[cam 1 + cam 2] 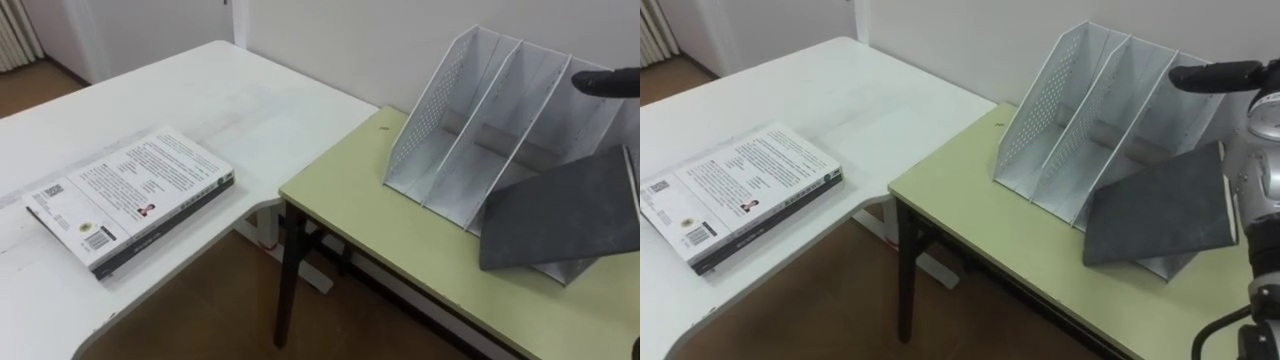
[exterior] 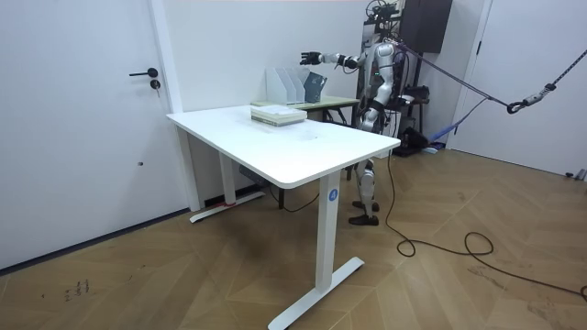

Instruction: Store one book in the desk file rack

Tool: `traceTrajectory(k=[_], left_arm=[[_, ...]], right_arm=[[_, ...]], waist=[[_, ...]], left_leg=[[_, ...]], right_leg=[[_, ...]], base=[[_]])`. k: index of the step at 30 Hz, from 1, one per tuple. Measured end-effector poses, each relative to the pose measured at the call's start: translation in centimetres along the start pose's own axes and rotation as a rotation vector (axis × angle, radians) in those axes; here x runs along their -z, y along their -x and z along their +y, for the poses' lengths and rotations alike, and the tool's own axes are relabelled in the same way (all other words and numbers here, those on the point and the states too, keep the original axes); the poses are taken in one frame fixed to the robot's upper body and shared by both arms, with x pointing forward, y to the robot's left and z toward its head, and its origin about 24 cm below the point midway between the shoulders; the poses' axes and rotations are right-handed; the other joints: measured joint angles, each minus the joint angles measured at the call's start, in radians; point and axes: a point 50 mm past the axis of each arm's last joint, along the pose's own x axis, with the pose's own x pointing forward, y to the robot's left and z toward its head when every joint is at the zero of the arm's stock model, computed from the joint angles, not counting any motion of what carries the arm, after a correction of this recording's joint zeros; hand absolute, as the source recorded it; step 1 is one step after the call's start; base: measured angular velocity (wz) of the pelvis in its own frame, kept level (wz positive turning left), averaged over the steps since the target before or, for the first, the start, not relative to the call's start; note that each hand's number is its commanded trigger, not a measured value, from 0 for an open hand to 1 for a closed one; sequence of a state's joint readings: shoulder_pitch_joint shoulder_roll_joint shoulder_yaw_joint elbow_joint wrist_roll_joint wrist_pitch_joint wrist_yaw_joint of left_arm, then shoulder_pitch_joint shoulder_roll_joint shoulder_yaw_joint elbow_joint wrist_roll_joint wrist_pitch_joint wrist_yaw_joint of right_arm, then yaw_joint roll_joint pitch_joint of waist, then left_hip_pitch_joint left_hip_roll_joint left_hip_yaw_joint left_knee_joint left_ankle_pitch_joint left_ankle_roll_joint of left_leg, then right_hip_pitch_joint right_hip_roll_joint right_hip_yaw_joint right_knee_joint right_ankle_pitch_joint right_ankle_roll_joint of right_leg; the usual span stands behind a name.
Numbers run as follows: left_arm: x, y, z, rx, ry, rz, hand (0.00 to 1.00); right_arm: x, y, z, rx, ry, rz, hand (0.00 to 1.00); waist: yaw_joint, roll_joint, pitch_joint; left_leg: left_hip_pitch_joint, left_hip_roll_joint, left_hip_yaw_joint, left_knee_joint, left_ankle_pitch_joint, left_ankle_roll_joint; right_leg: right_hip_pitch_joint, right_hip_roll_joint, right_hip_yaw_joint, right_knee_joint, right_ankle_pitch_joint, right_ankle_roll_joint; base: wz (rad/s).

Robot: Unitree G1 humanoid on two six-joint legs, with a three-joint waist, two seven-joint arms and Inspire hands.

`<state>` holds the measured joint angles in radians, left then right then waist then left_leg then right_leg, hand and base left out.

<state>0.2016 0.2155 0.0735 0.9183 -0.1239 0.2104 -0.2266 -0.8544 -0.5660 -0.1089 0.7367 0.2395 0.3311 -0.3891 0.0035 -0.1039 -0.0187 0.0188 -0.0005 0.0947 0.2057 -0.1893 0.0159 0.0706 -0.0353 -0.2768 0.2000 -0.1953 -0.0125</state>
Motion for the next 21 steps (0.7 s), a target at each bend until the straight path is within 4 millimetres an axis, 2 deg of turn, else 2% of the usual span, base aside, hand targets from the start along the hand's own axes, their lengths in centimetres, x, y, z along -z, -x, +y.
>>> traceTrajectory(k=[8, 13, 16, 18, 21], left_arm=[[-0.1, 0.0, 0.0, -0.004, -0.001, -0.002, 0.00], [-0.3, 0.0, 0.4, -0.010, -0.005, 0.000, 0.00], [-0.3, 0.0, 0.5, -0.015, -0.005, 0.002, 0.00], [-0.4, 0.0, 0.5, -0.012, -0.006, -0.001, 0.00], [-0.5, 0.0, 0.6, -0.009, -0.026, -0.007, 0.00]], right_arm=[[-1.3, 0.0, 0.7, -0.040, -0.086, -0.004, 0.00], [-2.6, 0.6, 1.7, -0.162, -0.220, -0.020, 0.00], [-4.5, 1.8, 3.1, -0.316, -0.291, -0.084, 0.00], [-6.4, 3.4, 4.7, -0.504, -0.342, -0.159, 0.00], [-7.9, 5.5, 6.1, -0.711, -0.336, -0.264, 0.00]], waist=[[0.004, 0.003, 0.0007], [0.003, 0.004, 0.0012], [0.002, 0.010, 0.0045], [0.004, 0.015, 0.0060], [0.004, 0.017, 0.0079]], left_leg=[[0.001, 0.001, 0.002, -0.001, 0.000, 0.000], [0.000, 0.004, 0.016, -0.001, 0.000, 0.000], [-0.002, 0.004, 0.019, -0.002, 0.000, -0.001], [-0.002, 0.006, 0.025, -0.001, 0.000, -0.001], [-0.001, 0.005, 0.024, 0.001, 0.000, 0.000]], right_leg=[[-0.002, 0.000, 0.003, -0.001, 0.000, 0.000], [-0.005, 0.001, 0.004, 0.002, 0.000, 0.000], [-0.007, 0.001, 0.006, 0.002, 0.000, 0.000], [-0.011, 0.002, 0.016, 0.003, 0.001, -0.001], [-0.008, 0.001, 0.025, 0.002, 0.001, -0.002]], base=[[0.00], [-0.03], [-0.02], [-0.07], [0.01]])
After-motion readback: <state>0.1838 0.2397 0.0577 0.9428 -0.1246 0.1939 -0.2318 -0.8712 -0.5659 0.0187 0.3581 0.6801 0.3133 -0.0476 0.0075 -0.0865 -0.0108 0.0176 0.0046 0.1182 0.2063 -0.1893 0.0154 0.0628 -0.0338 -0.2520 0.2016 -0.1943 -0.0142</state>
